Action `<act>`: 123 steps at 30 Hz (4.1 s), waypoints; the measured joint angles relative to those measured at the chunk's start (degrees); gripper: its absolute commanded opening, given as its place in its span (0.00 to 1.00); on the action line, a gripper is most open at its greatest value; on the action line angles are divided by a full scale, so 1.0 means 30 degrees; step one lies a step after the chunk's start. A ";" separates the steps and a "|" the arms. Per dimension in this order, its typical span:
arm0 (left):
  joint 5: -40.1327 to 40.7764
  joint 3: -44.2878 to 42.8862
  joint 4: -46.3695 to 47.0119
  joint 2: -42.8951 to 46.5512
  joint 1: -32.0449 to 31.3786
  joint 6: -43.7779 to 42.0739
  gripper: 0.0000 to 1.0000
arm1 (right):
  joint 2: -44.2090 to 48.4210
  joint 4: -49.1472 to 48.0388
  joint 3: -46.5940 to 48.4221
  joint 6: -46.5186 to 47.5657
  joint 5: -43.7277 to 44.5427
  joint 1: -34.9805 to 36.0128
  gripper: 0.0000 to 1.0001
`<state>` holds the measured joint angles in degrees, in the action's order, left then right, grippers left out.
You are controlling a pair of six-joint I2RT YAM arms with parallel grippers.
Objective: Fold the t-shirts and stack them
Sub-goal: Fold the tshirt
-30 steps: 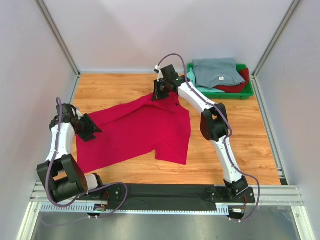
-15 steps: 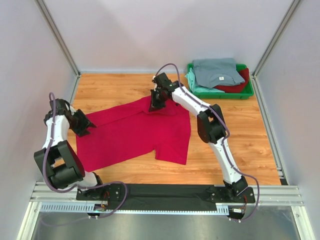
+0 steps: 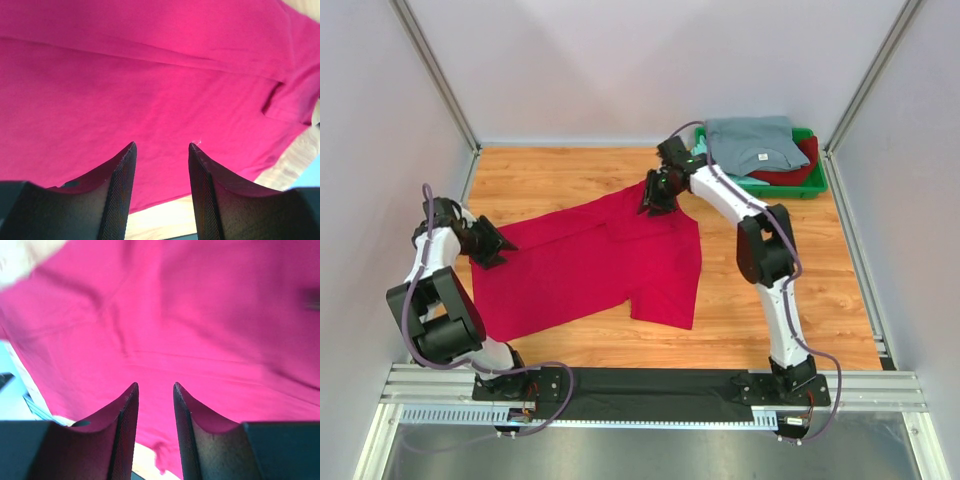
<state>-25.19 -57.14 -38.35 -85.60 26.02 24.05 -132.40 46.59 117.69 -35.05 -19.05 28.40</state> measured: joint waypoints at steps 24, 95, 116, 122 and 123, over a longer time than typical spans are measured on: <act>-0.1341 -0.3075 0.7701 -0.7300 -1.2029 0.6105 0.47 | 0.1071 -0.1341 -0.4772 0.2142 -0.3009 -0.3708 0.23; 0.1071 -0.6433 0.5792 -1.0010 -1.4149 0.8451 0.00 | 0.0831 -0.1064 -0.4809 0.2907 -0.3286 -0.4087 0.00; 0.1741 -0.6404 0.3818 -0.8823 -1.4141 0.7956 0.00 | 0.5319 -0.1486 -0.9974 0.0233 -0.1858 -0.2922 0.00; 0.1727 -0.6047 0.3570 -0.8808 -1.4141 0.7759 0.00 | 0.6164 -0.2499 -1.1424 -0.0780 -0.1297 -0.2681 0.02; 0.1719 -0.5974 0.3541 -0.8808 -1.4141 0.7723 0.03 | 0.6156 -0.2535 -1.1519 -0.0882 -0.1231 -0.2688 0.05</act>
<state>-20.03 -75.07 -27.73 -112.03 -16.40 47.22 -113.93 38.98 83.13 -37.69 -22.74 20.34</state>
